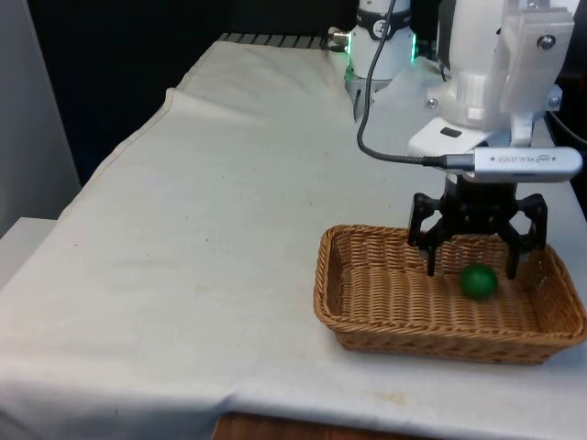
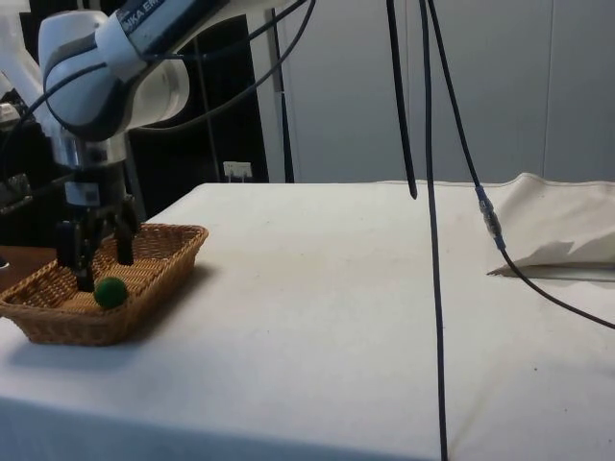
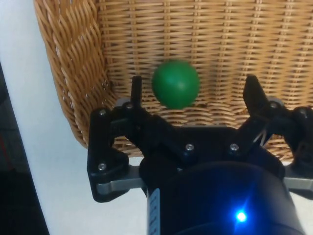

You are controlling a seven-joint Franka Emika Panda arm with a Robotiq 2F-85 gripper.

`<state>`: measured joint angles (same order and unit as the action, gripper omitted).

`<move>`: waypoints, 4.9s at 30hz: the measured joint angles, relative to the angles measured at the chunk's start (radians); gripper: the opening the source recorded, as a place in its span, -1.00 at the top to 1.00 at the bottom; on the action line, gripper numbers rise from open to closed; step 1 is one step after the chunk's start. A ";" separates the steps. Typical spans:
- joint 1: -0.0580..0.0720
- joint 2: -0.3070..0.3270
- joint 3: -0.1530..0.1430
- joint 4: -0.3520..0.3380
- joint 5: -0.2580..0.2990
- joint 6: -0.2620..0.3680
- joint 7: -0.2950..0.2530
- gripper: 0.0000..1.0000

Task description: Pick up the ball and place it into the basket.

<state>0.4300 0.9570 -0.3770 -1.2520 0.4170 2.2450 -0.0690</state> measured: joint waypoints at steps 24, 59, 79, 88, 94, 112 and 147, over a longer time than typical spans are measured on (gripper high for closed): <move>0.006 -0.123 -0.019 -0.057 -0.023 -0.067 -0.007 -1.00; 0.027 -0.503 -0.026 -0.360 -0.134 -0.104 -0.019 -1.00; 0.031 -0.730 -0.027 -0.549 -0.212 -0.103 -0.021 -1.00; 0.028 -0.830 -0.030 -0.650 -0.271 -0.097 -0.020 -1.00; 0.027 -0.888 -0.030 -0.720 -0.311 -0.084 -0.015 -1.00; 0.021 -1.000 -0.036 -0.885 -0.402 -0.052 0.009 -1.00; 0.014 -1.047 -0.076 -0.974 -0.535 -0.041 0.152 -1.00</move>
<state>0.4440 -0.0900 -0.4530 -2.2260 -0.1180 2.2040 0.0830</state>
